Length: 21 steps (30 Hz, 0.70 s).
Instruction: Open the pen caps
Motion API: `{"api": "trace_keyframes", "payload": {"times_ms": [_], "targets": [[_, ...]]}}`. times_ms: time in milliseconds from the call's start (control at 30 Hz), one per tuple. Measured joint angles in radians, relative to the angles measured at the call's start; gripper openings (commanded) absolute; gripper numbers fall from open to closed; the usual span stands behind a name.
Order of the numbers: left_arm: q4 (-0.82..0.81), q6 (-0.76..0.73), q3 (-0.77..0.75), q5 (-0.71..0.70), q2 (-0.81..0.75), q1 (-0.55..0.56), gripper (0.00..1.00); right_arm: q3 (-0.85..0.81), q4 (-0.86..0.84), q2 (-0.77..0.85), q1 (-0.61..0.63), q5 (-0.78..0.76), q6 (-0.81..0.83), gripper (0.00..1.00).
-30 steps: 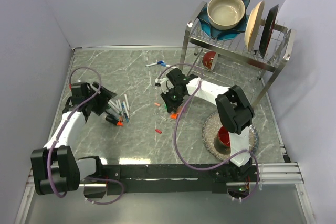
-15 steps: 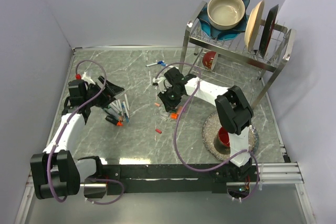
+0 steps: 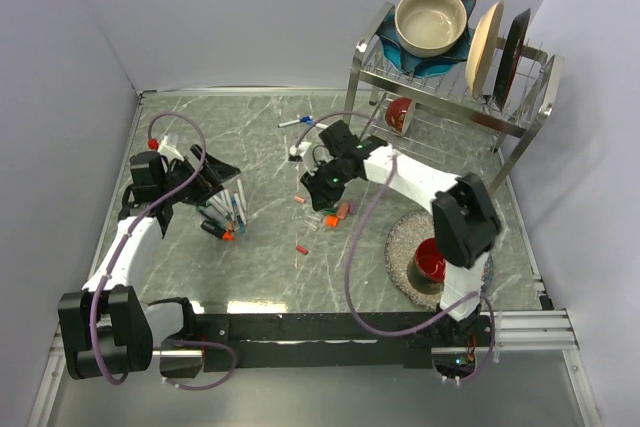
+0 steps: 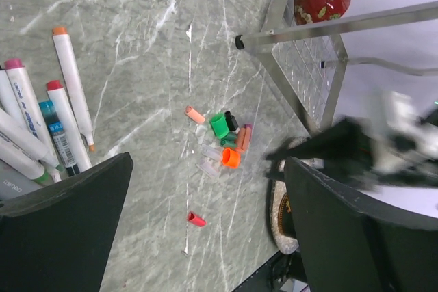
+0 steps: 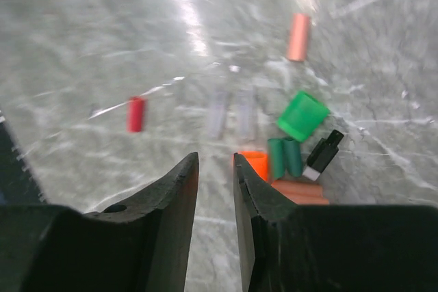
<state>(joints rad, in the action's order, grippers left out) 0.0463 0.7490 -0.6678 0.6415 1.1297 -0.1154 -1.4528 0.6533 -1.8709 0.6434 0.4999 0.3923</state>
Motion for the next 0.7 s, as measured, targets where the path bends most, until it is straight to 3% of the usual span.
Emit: {"api": "trace_keyframes", "payload": {"times_ms": [433,700], "targets": [[0.014,-0.083,-0.109,-0.012,0.101,0.0,1.0,-0.005,0.08,0.34,-0.002,0.119,0.181,0.4],[0.005,-0.106,-0.197,-0.044,0.18,0.0,0.99,-0.234,0.171,0.35,-0.011,0.13,0.188,0.5]]}}
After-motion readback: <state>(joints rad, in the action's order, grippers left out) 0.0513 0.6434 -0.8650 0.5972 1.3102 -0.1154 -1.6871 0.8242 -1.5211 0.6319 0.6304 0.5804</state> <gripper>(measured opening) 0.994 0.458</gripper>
